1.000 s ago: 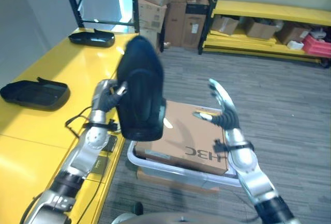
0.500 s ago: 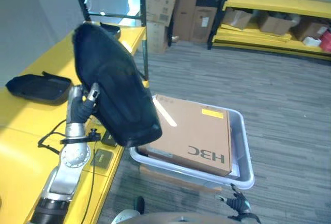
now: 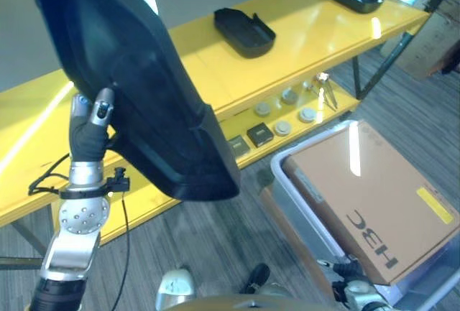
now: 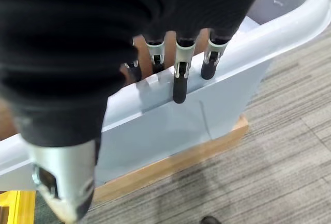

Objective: Move parts from the plastic box to the shelf.

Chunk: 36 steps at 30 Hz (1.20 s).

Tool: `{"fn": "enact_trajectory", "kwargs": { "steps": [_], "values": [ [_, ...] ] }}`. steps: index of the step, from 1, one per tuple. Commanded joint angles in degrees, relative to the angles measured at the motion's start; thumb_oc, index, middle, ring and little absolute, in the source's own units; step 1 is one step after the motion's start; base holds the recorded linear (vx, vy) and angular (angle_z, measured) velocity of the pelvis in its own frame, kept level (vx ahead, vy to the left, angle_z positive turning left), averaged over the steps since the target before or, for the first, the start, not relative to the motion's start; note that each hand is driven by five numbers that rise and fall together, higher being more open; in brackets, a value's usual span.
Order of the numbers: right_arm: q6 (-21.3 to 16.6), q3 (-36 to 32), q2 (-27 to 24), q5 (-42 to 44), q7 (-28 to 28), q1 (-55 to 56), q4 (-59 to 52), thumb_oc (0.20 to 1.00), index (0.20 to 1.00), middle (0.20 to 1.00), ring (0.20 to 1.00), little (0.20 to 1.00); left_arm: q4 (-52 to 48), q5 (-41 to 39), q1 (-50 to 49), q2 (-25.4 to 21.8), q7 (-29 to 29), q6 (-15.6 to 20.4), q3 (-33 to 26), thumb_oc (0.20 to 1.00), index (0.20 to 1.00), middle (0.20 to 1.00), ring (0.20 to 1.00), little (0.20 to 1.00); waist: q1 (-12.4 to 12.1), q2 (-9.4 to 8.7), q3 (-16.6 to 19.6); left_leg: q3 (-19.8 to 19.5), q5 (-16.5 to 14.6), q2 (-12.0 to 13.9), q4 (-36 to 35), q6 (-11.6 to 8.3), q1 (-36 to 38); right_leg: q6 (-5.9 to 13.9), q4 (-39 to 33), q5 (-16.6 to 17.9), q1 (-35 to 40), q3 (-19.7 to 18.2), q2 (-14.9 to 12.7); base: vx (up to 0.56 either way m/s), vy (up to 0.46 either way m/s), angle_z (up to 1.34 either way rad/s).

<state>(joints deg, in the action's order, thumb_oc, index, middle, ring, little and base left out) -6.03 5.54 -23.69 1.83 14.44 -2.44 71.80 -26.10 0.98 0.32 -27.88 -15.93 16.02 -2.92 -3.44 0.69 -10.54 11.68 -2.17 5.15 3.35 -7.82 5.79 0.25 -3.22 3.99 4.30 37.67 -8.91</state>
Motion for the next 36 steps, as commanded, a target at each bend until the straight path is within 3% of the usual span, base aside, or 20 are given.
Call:
{"fn": "enact_trajectory", "kwargs": {
  "steps": [1, 3, 4, 5, 6, 7, 8, 10, 14, 17, 19, 20, 23, 26, 28, 29, 31, 33, 35, 36],
  "values": [
    [1.92, 4.39, 6.29, -3.54, -2.56, 0.89, 0.67, 1.0, 1.0, 1.0, 1.0, 1.0, -3.47, -3.57, 0.58, -1.0, 0.11, 2.57, -2.13, 0.2, 0.2, 0.2, 0.2, 0.2, -0.69, 0.22, 4.69, -7.58, -2.19, -3.78, -4.5, 4.25, -4.07, 4.6, 3.47, -5.88, -1.97, -7.28, 0.14, 0.02, 0.431, 0.96],
    [2.53, 3.45, 7.26, -2.82, -2.67, 0.13, -0.18, 1.0, 1.0, 1.0, 1.0, 1.0, -4.63, -4.55, 0.05, -1.04, 0.92, 2.02, -2.25, 0.2, 0.2, 0.2, 0.2, 0.2, -0.6, 0.71, 3.49, -7.98, -2.97, -6.29, -5.23, 7.47, -1.89, 5.62, 14.51, -6.64, -5.51, -8.6, -4.03, 0.01, 0.404, 0.28],
    [2.35, 3.82, 7.68, -2.67, -2.65, 0.07, -0.62, 1.0, 1.0, 1.0, 1.0, 1.0, -4.89, -4.52, 0.42, -1.51, 1.17, 2.02, -1.73, 0.2, 0.2, 0.2, 0.2, 0.2, 0.16, 0.77, 3.12, -8.84, -2.63, -6.68, -5.7, 7.92, -1.37, 6.1, 17.24, -6.84, -7.05, -11.71, -4.4, 0.0, 0.188, 0.01],
    [2.35, 3.82, 7.68, -2.67, -2.65, 0.07, -0.62, 1.0, 1.0, 1.0, 1.0, 1.0, -4.89, -4.52, 0.42, -1.51, 1.17, 2.02, -1.73, 0.2, 0.2, 0.2, 0.2, 0.2, 0.16, 0.77, 3.12, -8.84, -2.63, -6.68, -5.7, 7.92, -1.37, 6.1, 17.24, -6.84, -7.05, -11.71, -4.4, -0.09, 0.177, 0.19],
    [2.23, 5.4, 8.59, -2.33, -2.39, -1.18, -0.73, 1.0, 1.0, 1.0, 1.0, 1.0, -4.37, -4.86, 2.72, -3.01, 1.03, 2.55, 0.67, 0.2, 0.2, 0.2, 0.2, 0.2, 3.12, 0.32, 2.74, -11.6, 0.04, -7.58, -8.01, 8.41, -1.11, 5.46, 18.14, -6.48, -11.91, -23.89, 1.35, -0.04, 0.13, 0.43],
    [1.66, 6.8, 9.36, -0.74, -2.83, -0.6, -0.47, 1.0, 1.0, 1.0, 1.0, 1.0, -3.52, -5.77, 4.13, -3.31, 2.24, 2.91, 2.84, 0.2, 0.2, 0.2, 0.2, 0.2, 5.38, -0.65, 3.41, -15.75, 0.48, -8.76, -8.2, 8.39, -1.46, 5.33, 15.33, -8.25, -12.5, -37.47, 8.62, -0.08, 0.122, 0.75],
    [1.31, 7.41, 9.62, 0.31, -3.12, 0.06, -0.58, 1.0, 1.0, 1.0, 1.0, 1.0, -3.09, -6.3, 5.24, -3.38, 3.1, 3.15, 4.06, 0.2, 0.2, 0.2, 0.2, 0.2, 5.84, -1.13, 3.24, -17.91, 1.36, -9.48, -7.94, 8.62, -2.7, 4.38, 13.8, -6.95, -13.06, -42.62, 11.12, 0.06, 0.002, 1.29],
    [1.15, 8.48, 9.96, 0.64, -3.53, 1.34, 0.53, 1.0, 1.0, 1.0, 1.0, 1.0, -1.69, -7.15, 7.12, -3.32, 4.16, 3.13, 6.29, 0.2, 0.2, 0.2, 0.2, 0.2, 5.97, -1.57, 3.13, -22.19, 1.15, -10.48, -7.5, 9.07, -3.75, 3.4, 11.81, -5.62, -13.42, -46.75, 13.5, 0.03, -0.075, 2.28],
    [1.76, 9.07, 11.23, 0.84, -4.22, 2.05, 2.18, 1.0, 1.0, 1.0, 1.0, 1.0, -1.7, -11.33, 5.56, -2.43, 5.27, 3.41, 5.01, 0.2, 0.2, 0.2, 0.2, 0.2, 4.95, -2.17, 3.76, -25.19, 0.08, -11.97, -3.35, 8.77, -5.89, 3.42, 6.19, -2.92, -9.95, -46.02, 12.0, 0.09, -0.131, 1.03],
    [1.89, 9.65, 10.9, 0.02, -4.12, 1.29, 2.51, 1.0, 1.0, 1.0, 1.0, 1.0, -2.11, -13.17, 5.08, -2.09, 5.13, 3.45, 3.76, 0.2, 0.2, 0.2, 0.2, 0.2, 3.91, -2.0, 2.4, -24.98, -3.11, -13.03, 4.73, 8.09, -8.75, 3.34, 4.99, -3.06, -8.36, -44.74, 11.07, 0.06, -0.032, 0.03],
    [1.96, 9.23, 9.6, -0.38, -3.51, 0.48, 2.44, 1.0, 1.0, 1.0, 1.0, 1.0, -1.38, -15.02, 5.56, -1.31, 5.57, 3.3, 4.33, 0.2, 0.2, 0.2, 0.2, 0.2, 3.37, -1.74, 0.9, -23.53, -2.83, -12.17, 8.1, 6.89, -12.16, 3.01, 4.89, -3.7, -7.32, -42.66, 9.93, 0.03, 0.008, 0.4],
    [2.04, 7.45, 8.72, 0.58, -2.17, 0.03, 2.24, 1.0, 1.0, 1.0, 1.0, 1.0, -0.65, -15.3, 5.46, -1.39, 6.03, 3.07, 4.81, 0.2, 0.2, 0.2, 0.2, 0.2, 3.04, -1.7, 0.66, -22.3, -1.25, -9.55, 6.53, 6.38, -13.82, 2.92, 4.64, -4.53, -6.25, -40.39, 8.72, 0.07, 0.028, 1.02],
    [1.28, 2.84, 9.21, 7.18, -1.57, 0.73, 1.79, 1.0, 1.0, 1.0, 1.0, 1.0, -0.11, -14.68, 4.98, -2.26, 5.3, 2.74, 4.71, 0.2, 0.2, 0.2, 0.2, 0.2, 3.33, -1.35, 1.94, -21.98, 3.82, -4.06, 0.21, 4.58, -16.16, 3.33, 3.64, -5.62, -4.83, -39.38, 7.59, 0.13, 0.082, 0.85],
    [1.35, 3.03, 9.06, 6.67, -1.49, 1.55, 2.1, 1.0, 1.0, 1.0, 1.0, 1.0, 0.65, -14.07, 5.29, -3.06, 4.67, 2.13, 4.83, 0.2, 0.2, 0.2, 0.2, 0.2, 3.15, -0.96, 2.84, -21.35, 7.09, -1.09, -7.01, 2.83, -18.21, 3.22, 3.55, -7.76, -3.18, -38.91, 7.25, 0.21, 0.118, 0.46],
    [1.42, 2.91, 8.98, 6.88, -1.49, 2.19, 2.26, 1.0, 1.0, 1.0, 1.0, 1.0, 1.82, -13.07, 6.05, -3.81, 4.12, 1.87, 5.01, 0.2, 0.2, 0.2, 0.2, 0.2, 2.83, -0.38, 3.27, -20.15, 8.02, -0.61, -7.95, 2.08, -18.53, 3.57, 2.89, -8.63, -1.37, -38.46, 6.83, 0.15, 0.156, 0.37],
    [1.42, 2.88, 8.97, 6.89, -1.49, 2.21, 2.26, 1.0, 1.0, 1.0, 1.0, 1.0, 1.86, -13.04, 6.1, -3.81, 4.08, 1.88, 5.07, 0.2, 0.2, 0.2, 0.2, 0.2, 2.79, -0.39, 3.23, -20.13, 8.02, -0.61, -7.97, 2.08, -18.46, 3.58, 2.79, -8.58, -1.27, -38.47, 6.82, 0.2, 0.303, 0.17],
    [2.78, 1.93, 9.46, 5.34, -1.61, 3.57, 4.72, 1.0, 1.0, 1.0, 1.0, 1.0, 2.85, -11.05, 5.24, -5.55, 3.74, 1.25, 3.91, 0.2, 0.2, 0.2, 0.2, 0.2, 1.76, 0.71, 5.89, -21.19, 9.08, -1.94, -8.3, 3.12, -15.44, 5.75, 2.27, -9.25, 1.97, -38.58, 3.71, 0.39, 0.584, -0.34],
    [3.27, 1.49, 10.52, 4.63, -1.32, 3.92, 4.31, 1.0, 1.0, 1.0, 1.0, 1.0, 4.76, -8.7, 5.82, -8.32, 2.27, 0.61, 3.23, 0.2, 0.2, 0.2, 0.2, 0.2, 2.0, -0.44, 6.66, -20.51, 6.92, -4.36, -7.73, 5.37, -12.24, 7.47, 9.84, -8.42, -0.36, -40.63, 1.38, 0.3, 0.485, -0.35],
    [3.63, 1.76, 11.5, 4.36, -1.31, 2.91, 3.45, 1.0, 1.0, 1.0, 1.0, 1.0, 6.74, -8.79, 6.7, -9.02, 0.72, 0.73, 2.43, 0.2, 0.2, 0.2, 0.2, 0.2, 3.22, -0.62, 4.69, -18.94, 6.05, -4.88, -7.35, 6.59, -10.28, 8.42, 17.38, -2.52, -5.04, -41.69, 0.21, 0.05, 0.284, -0.3],
    [3.72, 2.25, 11.75, 3.88, -1.25, 2.5, 3.35, 1.0, 1.0, 1.0, 1.0, 1.0, 7.82, -8.49, 7.04, -9.73, 0.68, 0.71, 2.23, 0.2, 0.2, 0.2, 0.2, 0.2, 3.49, -0.39, 3.82, -18.6, 6.1, -4.49, -7.44, 6.7, -9.86, 8.2, 19.18, -2.34, -7.03, -42.24, 0.97, 0.01, 0.231, -0.61]
  ]
}}
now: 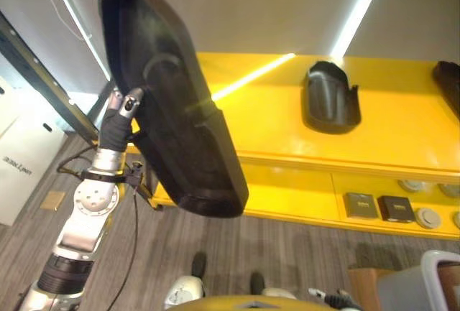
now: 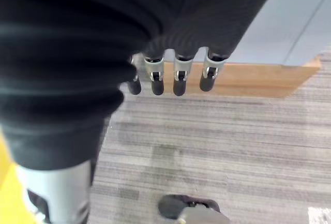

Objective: Move parts from the plastic box to the shelf.

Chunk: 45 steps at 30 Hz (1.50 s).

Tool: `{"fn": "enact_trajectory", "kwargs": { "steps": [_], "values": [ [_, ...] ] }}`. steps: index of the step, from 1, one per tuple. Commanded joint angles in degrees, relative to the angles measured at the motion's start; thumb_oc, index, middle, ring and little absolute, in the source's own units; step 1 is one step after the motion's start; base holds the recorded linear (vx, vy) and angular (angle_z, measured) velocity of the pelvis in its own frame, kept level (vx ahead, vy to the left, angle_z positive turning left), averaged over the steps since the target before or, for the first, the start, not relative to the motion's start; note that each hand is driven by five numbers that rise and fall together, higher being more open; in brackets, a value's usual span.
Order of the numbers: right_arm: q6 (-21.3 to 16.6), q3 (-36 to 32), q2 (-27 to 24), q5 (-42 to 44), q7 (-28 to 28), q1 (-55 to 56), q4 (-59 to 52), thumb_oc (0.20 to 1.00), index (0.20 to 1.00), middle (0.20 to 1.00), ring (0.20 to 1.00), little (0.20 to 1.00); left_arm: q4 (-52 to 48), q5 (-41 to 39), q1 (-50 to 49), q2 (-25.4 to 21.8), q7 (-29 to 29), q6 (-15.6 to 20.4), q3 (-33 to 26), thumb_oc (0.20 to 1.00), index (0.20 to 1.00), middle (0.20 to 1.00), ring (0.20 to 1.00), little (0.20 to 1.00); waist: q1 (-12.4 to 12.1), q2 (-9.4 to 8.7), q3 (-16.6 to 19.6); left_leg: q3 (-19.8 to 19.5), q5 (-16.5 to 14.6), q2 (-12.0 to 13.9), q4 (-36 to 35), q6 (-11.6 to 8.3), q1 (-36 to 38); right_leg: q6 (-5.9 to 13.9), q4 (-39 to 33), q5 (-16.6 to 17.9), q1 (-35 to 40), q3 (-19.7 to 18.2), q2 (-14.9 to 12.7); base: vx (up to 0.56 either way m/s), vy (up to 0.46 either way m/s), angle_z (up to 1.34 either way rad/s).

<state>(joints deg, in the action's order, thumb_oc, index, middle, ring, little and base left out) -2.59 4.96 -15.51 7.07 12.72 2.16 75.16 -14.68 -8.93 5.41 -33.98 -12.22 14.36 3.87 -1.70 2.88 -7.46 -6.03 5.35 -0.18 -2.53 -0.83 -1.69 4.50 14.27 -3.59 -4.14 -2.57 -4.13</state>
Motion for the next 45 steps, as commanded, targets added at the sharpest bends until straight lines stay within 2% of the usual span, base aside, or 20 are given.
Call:
{"fn": "enact_trajectory", "kwargs": {
  "steps": [1, 2, 3, 4, 5, 8, 13, 16, 18, 20, 21, 24, 26, 27, 28, 32, 36, 45],
  "values": [
    [0.32, 3.05, 3.83, -1.95, 0.63, -2.54, -0.08, 1.0, 1.0, 1.0, 1.0, 1.0, -3.32, 2.49, 1.71, -4.25, -3.61, 2.39, -5.27, 0.2, 0.2, 0.2, 0.2, 0.2, 1.79, -2.34, 0.19, -0.26, -1.57, 1.29, -1.76, -0.4, -2.09, 3.86, 1.48, 4.46, -0.26, -1.53, -3.13, 0.02, 0.165, -0.46],
    [-0.05, 3.28, 4.37, -1.73, 0.65, -2.78, -0.83, 1.0, 1.0, 1.0, 1.0, 1.0, -3.04, 2.7, 1.6, -4.74, -3.94, 2.44, -6.08, 0.2, 0.2, 0.2, 0.2, 0.2, 2.21, -2.36, -0.14, 0.07, -1.39, 1.29, -2.14, -0.55, -2.03, 3.42, -0.89, 3.27, -1.75, -1.21, -1.12, 0.04, 0.105, -0.41],
    [-0.03, 3.37, 4.42, -1.72, 0.67, -2.78, -0.86, 1.0, 1.0, 1.0, 1.0, 1.0, -3.01, 2.68, 1.55, -4.81, -3.95, 2.47, -6.16, 0.2, 0.2, 0.2, 0.2, 0.2, 2.25, -2.35, -0.06, 0.08, -1.57, 1.42, -2.12, -0.62, -2.06, 3.33, -0.97, 3.23, -1.74, -1.19, -1.0, 0.05, 0.061, -0.45],
    [-0.26, 3.68, 4.62, -1.6, 0.51, -2.63, -0.92, 1.0, 1.0, 1.0, 1.0, 1.0, -2.6, 2.2, 1.76, -5.23, -4.18, 2.74, -6.66, 0.2, 0.2, 0.2, 0.2, 0.2, 2.43, -2.57, -0.04, 0.31, -1.52, 1.3, -2.38, -0.77, -2.24, 3.04, -3.12, 2.99, -2.32, -1.17, 0.47, 0.1, 0.02, -0.62],
    [-0.04, 4.7, 4.66, -2.05, 0.12, -2.62, -0.21, 1.0, 1.0, 1.0, 1.0, 1.0, -2.0, 1.62, 2.39, -6.47, -4.36, 2.93, -7.57, 0.2, 0.2, 0.2, 0.2, 0.2, 2.71, -2.91, -0.42, 0.77, -1.74, 1.05, -2.47, -1.05, -2.59, 2.91, -9.96, 3.9, -3.32, -0.95, 0.94, 0.14, 0.026, -0.61],
    [0.23, 5.63, 4.84, -2.71, -0.44, -2.0, 0.93, 1.0, 1.0, 1.0, 1.0, 1.0, 0.14, 0.31, 2.41, -7.05, -4.28, 2.63, -9.16, 0.2, 0.2, 0.2, 0.2, 0.2, 2.69, -3.79, 0.0, 1.17, -2.07, 0.84, -2.47, -1.19, -2.76, 2.29, -14.19, 4.54, -0.7, -2.45, 1.12, 0.1, -0.038, -0.14],
    [0.04, 4.0, 2.51, -1.6, -1.18, -0.82, 0.57, 1.0, 1.0, 1.0, 1.0, 1.0, 5.59, -2.63, 4.57, -8.9, -2.87, 1.57, -8.42, 0.2, 0.2, 0.2, 0.2, 0.2, 3.77, -3.57, 0.5, 1.08, -2.48, 1.19, -2.47, -1.67, -2.9, 1.89, -18.49, 5.69, 1.38, -2.2, 1.24, 0.1, -0.057, 0.09],
    [0.02, 2.92, 1.36, -0.3, -1.73, -0.92, 0.47, 1.0, 1.0, 1.0, 1.0, 1.0, 11.11, -5.2, 7.8, -11.93, -1.87, 0.66, -6.54, 0.2, 0.2, 0.2, 0.2, 0.2, 4.87, -3.2, 0.3, 1.47, -2.33, 1.43, -2.47, -1.98, -3.51, 2.14, -19.27, 5.87, 1.31, -2.48, 1.33, 0.05, -0.034, 0.01],
    [0.21, 3.69, 0.84, -0.7, -2.31, -1.15, 0.35, 1.0, 1.0, 1.0, 1.0, 1.0, 16.23, -7.19, 12.68, -14.56, -1.5, 0.28, -3.69, 0.2, 0.2, 0.2, 0.2, 0.2, 5.46, -2.94, -0.06, 1.79, -2.14, 1.58, -2.47, -2.12, -4.28, 2.25, -19.27, 6.15, 0.52, -2.96, 1.35, 0.01, -0.028, -0.07],
    [0.17, 4.57, 0.46, -0.52, -2.64, -1.55, 0.27, 1.0, 1.0, 1.0, 1.0, 1.0, 24.81, -7.28, 21.5, -18.86, -1.72, -0.9, 1.58, 0.2, 0.2, 0.2, 0.2, 0.2, 6.44, -2.69, -0.97, 2.34, -1.66, 1.85, -2.47, -2.27, -5.74, 2.55, -19.27, 6.69, -1.15, -3.62, 1.49, -0.02, -0.029, -0.1],
    [0.17, 4.57, 0.46, -0.52, -2.64, -1.55, 0.27, 1.0, 1.0, 1.0, 1.0, 1.0, 24.81, -7.28, 21.5, -18.86, -1.72, -0.9, 1.58, 0.2, 0.2, 0.2, 0.2, 0.2, 6.44, -2.69, -0.97, 2.34, -1.66, 1.85, -2.47, -2.27, -5.74, 2.55, -19.27, 6.69, -1.15, -3.62, 1.49, -0.06, -0.026, -0.03],
    [0.14, 6.1, 0.25, 0.32, -3.16, -3.26, 0.07, 1.0, 1.0, 1.0, 1.0, 1.0, 34.61, -7.39, 36.23, -24.19, -1.39, -1.86, 12.04, 0.2, 0.2, 0.2, 0.2, 0.2, 7.57, -2.31, -2.72, 2.82, -0.54, 2.13, -2.47, -2.5, -8.93, 2.89, -19.27, 7.91, -4.63, -4.23, 1.64, -0.08, -0.029, -0.18],
    [0.34, 7.02, 0.32, 0.59, -3.49, -4.01, 0.43, 1.0, 1.0, 1.0, 1.0, 1.0, 39.96, -10.1, 42.03, -24.84, -0.21, -2.12, 16.65, 0.2, 0.2, 0.2, 0.2, 0.2, 7.93, -2.1, -3.34, 2.89, -0.09, 2.22, -2.47, -2.56, -10.08, 3.02, -19.27, 8.47, -6.06, -4.67, 1.78, -0.03, -0.024, -0.2],
    [0.34, 6.99, 0.35, 0.59, -3.49, -4.02, 0.44, 1.0, 1.0, 1.0, 1.0, 1.0, 40.0, -10.11, 42.13, -24.84, -0.21, -2.11, 16.74, 0.2, 0.2, 0.2, 0.2, 0.2, 7.89, -2.13, -3.34, 2.9, -0.09, 2.22, -2.47, -2.56, -10.09, 3.02, -19.27, 8.47, -6.07, -4.68, 1.78, 0.01, -0.017, -0.08],
    [0.17, 7.96, 0.41, 1.09, -3.68, -4.71, 0.31, 1.0, 1.0, 1.0, 1.0, 1.0, 44.48, -10.4, 47.31, -25.23, 0.28, -2.61, 21.09, 0.2, 0.2, 0.2, 0.2, 0.2, 8.39, -1.81, -3.75, 3.01, 0.24, 2.32, -2.47, -2.62, -10.67, 3.15, -19.27, 8.72, -6.86, -5.02, 1.9, 0.01, -0.018, -0.09],
    [-0.03, 8.42, 0.49, 2.95, -4.32, -5.68, 0.47, 1.0, 1.0, 1.0, 1.0, 1.0, 52.09, -12.28, 55.07, -24.48, 2.46, -3.3, 27.87, 0.2, 0.2, 0.2, 0.2, 0.2, 9.05, -1.63, -5.2, 3.57, 0.69, 2.58, -2.47, -2.79, -11.61, 3.27, -19.27, 9.26, -8.24, -5.8, 2.08, 0.0, -0.011, -0.15],
    [0.13, 8.78, 0.22, 3.64, -4.03, -6.54, 1.35, 1.0, 1.0, 1.0, 1.0, 1.0, 58.06, -13.2, 59.38, -23.1, 3.19, -4.07, 30.62, 0.2, 0.2, 0.2, 0.2, 0.2, 9.4, -1.29, -6.35, 3.75, 1.01, 2.71, -2.47, -2.84, -12.71, 3.31, -19.27, 9.63, -9.58, -6.51, 2.16, -0.01, -0.013, -0.12],
    [-0.22, 9.26, -0.31, 5.1, -3.99, -7.7, 1.7, 1.0, 1.0, 1.0, 1.0, 1.0, 63.32, -9.67, 62.47, -23.28, 4.06, -5.33, 33.66, 0.2, 0.2, 0.2, 0.2, 0.2, 9.26, -0.85, -7.84, 3.35, 1.56, 2.7, -2.47, -3.03, -13.75, 3.22, -19.27, 9.84, -10.58, -6.7, 2.26, 0.0, -0.008, 0.0]
  ]
}}
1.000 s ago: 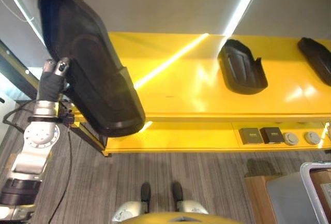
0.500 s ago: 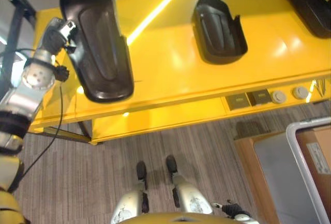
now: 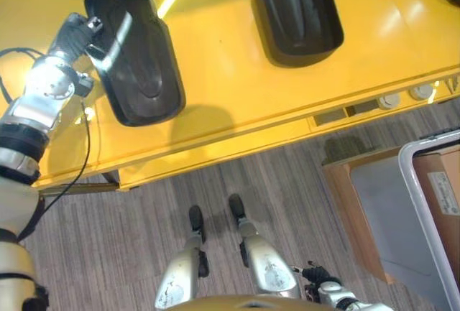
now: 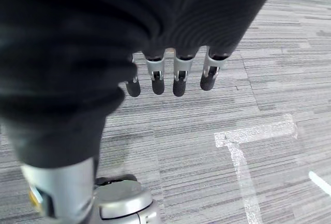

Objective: Move parts from the plastic box to the shelf.

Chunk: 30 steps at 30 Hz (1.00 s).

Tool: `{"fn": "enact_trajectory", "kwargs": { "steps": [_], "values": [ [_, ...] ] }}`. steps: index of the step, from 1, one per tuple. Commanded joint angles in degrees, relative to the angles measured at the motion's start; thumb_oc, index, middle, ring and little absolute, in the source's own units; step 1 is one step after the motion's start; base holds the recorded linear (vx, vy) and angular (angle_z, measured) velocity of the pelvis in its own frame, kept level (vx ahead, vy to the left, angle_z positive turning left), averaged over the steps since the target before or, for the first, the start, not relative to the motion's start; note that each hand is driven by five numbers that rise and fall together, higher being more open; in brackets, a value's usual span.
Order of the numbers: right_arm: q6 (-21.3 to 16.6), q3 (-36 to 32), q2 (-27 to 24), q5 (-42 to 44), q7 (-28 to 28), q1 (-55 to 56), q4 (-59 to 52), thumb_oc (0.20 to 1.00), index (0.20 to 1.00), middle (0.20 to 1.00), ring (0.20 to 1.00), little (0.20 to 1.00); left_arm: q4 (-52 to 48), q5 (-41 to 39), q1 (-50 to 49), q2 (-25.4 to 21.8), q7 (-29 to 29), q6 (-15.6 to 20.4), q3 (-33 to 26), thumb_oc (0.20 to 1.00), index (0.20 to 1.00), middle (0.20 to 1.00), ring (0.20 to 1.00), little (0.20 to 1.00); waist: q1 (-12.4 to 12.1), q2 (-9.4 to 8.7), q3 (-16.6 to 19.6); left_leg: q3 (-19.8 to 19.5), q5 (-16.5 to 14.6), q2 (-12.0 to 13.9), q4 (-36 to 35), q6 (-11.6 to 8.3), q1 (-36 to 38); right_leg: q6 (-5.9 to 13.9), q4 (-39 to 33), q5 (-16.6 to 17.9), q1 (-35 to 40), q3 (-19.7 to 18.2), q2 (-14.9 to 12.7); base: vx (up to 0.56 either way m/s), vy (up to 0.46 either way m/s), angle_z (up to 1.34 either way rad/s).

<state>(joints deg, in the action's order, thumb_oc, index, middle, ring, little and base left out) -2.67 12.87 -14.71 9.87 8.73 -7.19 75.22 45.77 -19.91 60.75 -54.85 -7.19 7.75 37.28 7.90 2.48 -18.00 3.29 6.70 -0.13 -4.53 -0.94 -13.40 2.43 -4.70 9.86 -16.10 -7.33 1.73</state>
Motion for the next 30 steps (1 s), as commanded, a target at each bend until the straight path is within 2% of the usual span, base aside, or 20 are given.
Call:
{"fn": "enact_trajectory", "kwargs": {
  "steps": [1, 7, 18, 30],
  "values": [
    [-0.33, 1.46, -1.18, 2.98, 0.01, 1.25, 1.46, 1.0, 1.0, 1.0, 1.0, 1.0, 3.91, 1.97, 7.89, -2.57, -0.35, 1.07, 1.34, 0.2, 0.2, 0.2, 0.2, 0.2, -0.28, -0.4, 2.35, -6.1, 0.44, 2.66, -0.47, -3.0, -2.36, 5.27, -0.3, -3.52, 1.15, -1.9, -3.56, 0.0, 0.0, 0.0],
    [-0.32, 2.6, -0.86, 3.36, -0.36, 0.26, 1.64, 1.0, 1.0, 1.0, 1.0, 1.0, 7.67, 2.15, 10.05, -1.79, 1.89, 0.17, 3.49, 0.2, 0.2, 0.2, 0.2, 0.2, -0.33, -0.22, 1.8, -6.33, 0.59, 2.7, -0.47, -3.07, -2.92, 5.3, -0.3, -3.36, 0.69, -1.92, -3.51, -0.01, -0.004, 0.01],
    [-0.84, 2.94, -0.66, 5.1, -0.55, -0.63, 1.76, 1.0, 1.0, 1.0, 1.0, 1.0, 7.83, 5.21, 12.82, 0.4, 1.51, 0.29, 5.8, 0.2, 0.2, 0.2, 0.2, 0.2, 0.01, -0.15, 1.66, -6.38, 0.62, 2.78, -0.47, -3.23, -3.41, 5.13, -0.3, -3.4, 0.32, -1.94, -3.46, 0.0, 0.0, 0.0],
    [-0.79, 2.69, -0.88, 5.43, -0.96, -0.48, 2.26, 1.0, 1.0, 1.0, 1.0, 1.0, 10.76, 7.84, 14.04, 0.53, 3.39, -0.23, 7.73, 0.2, 0.2, 0.2, 0.2, 0.2, 0.58, 0.27, 1.46, -5.49, 0.43, 2.9, -0.47, -3.22, -3.67, 5.24, -0.3, -3.18, -0.5, -2.82, -3.43, 0.0, 0.0, 0.0]
  ]
}}
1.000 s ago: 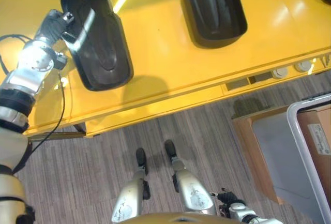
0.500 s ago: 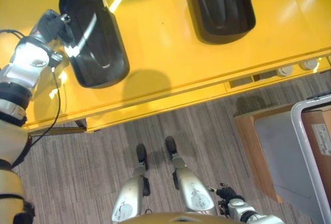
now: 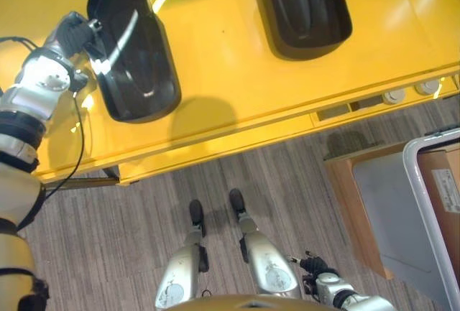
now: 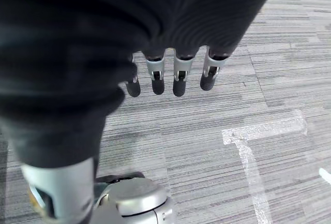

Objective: Move parts from the plastic box to the shelf.

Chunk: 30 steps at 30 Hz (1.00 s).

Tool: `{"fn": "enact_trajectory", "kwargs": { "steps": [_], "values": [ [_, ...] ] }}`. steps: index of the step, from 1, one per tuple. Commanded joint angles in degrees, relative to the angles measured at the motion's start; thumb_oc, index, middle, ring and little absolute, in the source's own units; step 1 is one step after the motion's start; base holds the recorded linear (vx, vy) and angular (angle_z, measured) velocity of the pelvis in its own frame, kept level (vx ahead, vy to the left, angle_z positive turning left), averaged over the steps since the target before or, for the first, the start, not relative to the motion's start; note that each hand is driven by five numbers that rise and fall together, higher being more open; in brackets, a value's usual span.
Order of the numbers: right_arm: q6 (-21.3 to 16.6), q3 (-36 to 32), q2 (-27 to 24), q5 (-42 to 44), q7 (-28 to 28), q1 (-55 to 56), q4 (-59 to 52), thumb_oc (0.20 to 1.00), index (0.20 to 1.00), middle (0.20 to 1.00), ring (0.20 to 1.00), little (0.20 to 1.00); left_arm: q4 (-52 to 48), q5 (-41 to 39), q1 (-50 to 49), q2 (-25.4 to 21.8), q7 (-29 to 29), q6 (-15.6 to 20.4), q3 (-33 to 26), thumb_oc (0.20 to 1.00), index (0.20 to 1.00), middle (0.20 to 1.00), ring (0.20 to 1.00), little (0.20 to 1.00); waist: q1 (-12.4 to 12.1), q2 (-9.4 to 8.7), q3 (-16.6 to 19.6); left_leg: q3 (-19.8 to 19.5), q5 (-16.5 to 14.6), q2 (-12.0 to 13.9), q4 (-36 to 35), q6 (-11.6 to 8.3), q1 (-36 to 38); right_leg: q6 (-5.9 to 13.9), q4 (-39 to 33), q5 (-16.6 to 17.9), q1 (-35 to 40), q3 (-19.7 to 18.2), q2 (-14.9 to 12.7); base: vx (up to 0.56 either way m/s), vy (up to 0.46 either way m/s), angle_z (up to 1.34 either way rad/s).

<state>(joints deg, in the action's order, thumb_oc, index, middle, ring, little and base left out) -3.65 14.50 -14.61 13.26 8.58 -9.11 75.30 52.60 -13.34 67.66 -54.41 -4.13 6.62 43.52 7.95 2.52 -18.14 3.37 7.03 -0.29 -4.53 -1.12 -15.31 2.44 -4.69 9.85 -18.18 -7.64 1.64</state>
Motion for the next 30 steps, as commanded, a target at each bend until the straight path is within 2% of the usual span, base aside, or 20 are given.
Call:
{"fn": "enact_trajectory", "kwargs": {
  "steps": [1, 2, 3, 14, 18, 22, 24, 26, 30],
  "values": [
    [0.13, 1.01, -0.97, 2.08, -0.87, 1.48, 2.08, 1.0, 1.0, 1.0, 1.0, 1.0, 4.25, 1.57, 7.17, -0.04, 0.79, 0.94, 1.77, 0.473, 0.473, 0.473, 0.473, 0.473, 0.61, 0.24, 1.6, -5.5, 0.07, 3.05, -0.47, -3.01, -1.77, 5.23, -0.31, -3.19, 1.58, -2.58, -3.33, 0.0, 0.004, -0.03],
    [0.12, 1.08, -0.99, 2.06, -0.91, 1.49, 2.08, 1.0, 1.0, 1.0, 1.0, 1.0, 4.29, 1.74, 7.19, -0.08, 0.91, 1.0, 1.88, 0.642, 0.642, 0.642, 0.642, 0.642, 0.65, 0.3, 1.6, -5.45, 0.07, 3.05, -0.47, -3.03, -1.77, 5.24, -0.31, -3.18, 1.54, -2.62, -3.31, 0.0, 0.0, -0.04],
    [0.05, 1.15, -1.01, 1.95, -0.95, 1.51, 2.05, 1.0, 1.0, 1.0, 1.0, 1.0, 3.98, 2.37, 7.43, -0.2, 1.0, 1.19, 2.34, 1.0, 1.0, 1.0, 1.0, 1.0, 0.71, 0.35, 1.67, -5.43, 0.06, 3.04, -0.47, -3.04, -1.82, 5.24, -0.31, -3.19, 1.49, -2.66, -3.33, 0.0, 0.004, -0.03],
    [-0.18, 1.4, -0.8, 2.02, -1.4, 1.34, 2.14, 1.0, 1.0, 1.0, 1.0, 1.0, 3.15, 5.04, 6.88, 0.17, 0.82, 1.2, 2.78, 1.0, 1.0, 1.0, 1.0, 1.0, 0.71, 0.38, 2.14, -4.93, -0.14, 3.19, -0.47, -3.13, -1.85, 5.21, -0.31, -3.33, 1.28, -2.98, -3.23, 0.0, -0.001, -0.02],
    [-0.49, 1.07, -0.71, 2.23, -1.16, 1.66, 2.18, 1.0, 1.0, 1.0, 1.0, 1.0, 2.65, 6.95, 7.37, 0.32, -1.44, 1.48, 2.07, 1.0, 1.0, 1.0, 1.0, 1.0, 0.73, 0.24, 2.24, -5.01, -0.19, 3.39, -0.47, -3.17, -1.76, 5.15, -0.31, -3.45, 1.44, -2.98, -3.16, -0.01, -0.005, -0.02],
    [-0.49, 0.42, -0.18, 2.3, -0.62, 1.98, 2.56, 1.0, 1.0, 1.0, 1.0, 1.0, 1.43, 6.73, 5.03, 1.12, -7.62, 1.43, -3.75, 1.0, 1.0, 1.0, 1.0, 1.0, 0.24, -0.06, 2.83, -5.15, -0.58, 3.48, -0.47, -3.12, -0.43, 5.01, -0.31, -4.1, 2.79, -2.78, -3.08, 0.0, 0.0, 0.0],
    [-0.5, -0.4, 0.2, 2.29, -0.57, 2.63, 2.47, 1.0, 1.0, 1.0, 1.0, 1.0, -4.72, 7.85, -0.98, 0.16, -12.33, 2.1, -10.32, 1.0, 1.0, 1.0, 1.0, 1.0, -0.25, -0.22, 3.78, -5.09, -1.19, 3.59, -0.47, -3.18, 1.22, 4.87, -0.31, -4.94, 4.49, -2.35, -3.08, 0.06, -0.02, 0.0],
    [-0.37, -0.67, 0.29, 1.69, -0.67, 3.18, 2.61, 1.0, 1.0, 1.0, 1.0, 1.0, -7.51, 8.84, -4.56, -0.22, -14.3, 2.1, -13.39, 1.0, 1.0, 1.0, 1.0, 1.0, -0.62, -0.39, 4.7, -5.06, -1.67, 3.7, -0.47, -3.19, 2.57, 4.73, -0.31, -5.52, 5.84, -2.09, -3.04, 0.06, -0.013, -0.02],
    [-0.01, -1.69, -0.06, 1.08, -0.99, 4.38, 2.96, 1.0, 1.0, 1.0, 1.0, 1.0, -10.6, 11.38, -7.57, -1.6, -14.5, 1.76, -14.37, 1.0, 1.0, 1.0, 1.0, 1.0, -0.96, -0.51, 6.7, -5.0, -2.54, 3.84, -0.47, -3.25, 5.06, 4.69, -0.31, -6.46, 8.41, -1.4, -3.08, 0.09, -0.003, 0.03]
  ]
}}
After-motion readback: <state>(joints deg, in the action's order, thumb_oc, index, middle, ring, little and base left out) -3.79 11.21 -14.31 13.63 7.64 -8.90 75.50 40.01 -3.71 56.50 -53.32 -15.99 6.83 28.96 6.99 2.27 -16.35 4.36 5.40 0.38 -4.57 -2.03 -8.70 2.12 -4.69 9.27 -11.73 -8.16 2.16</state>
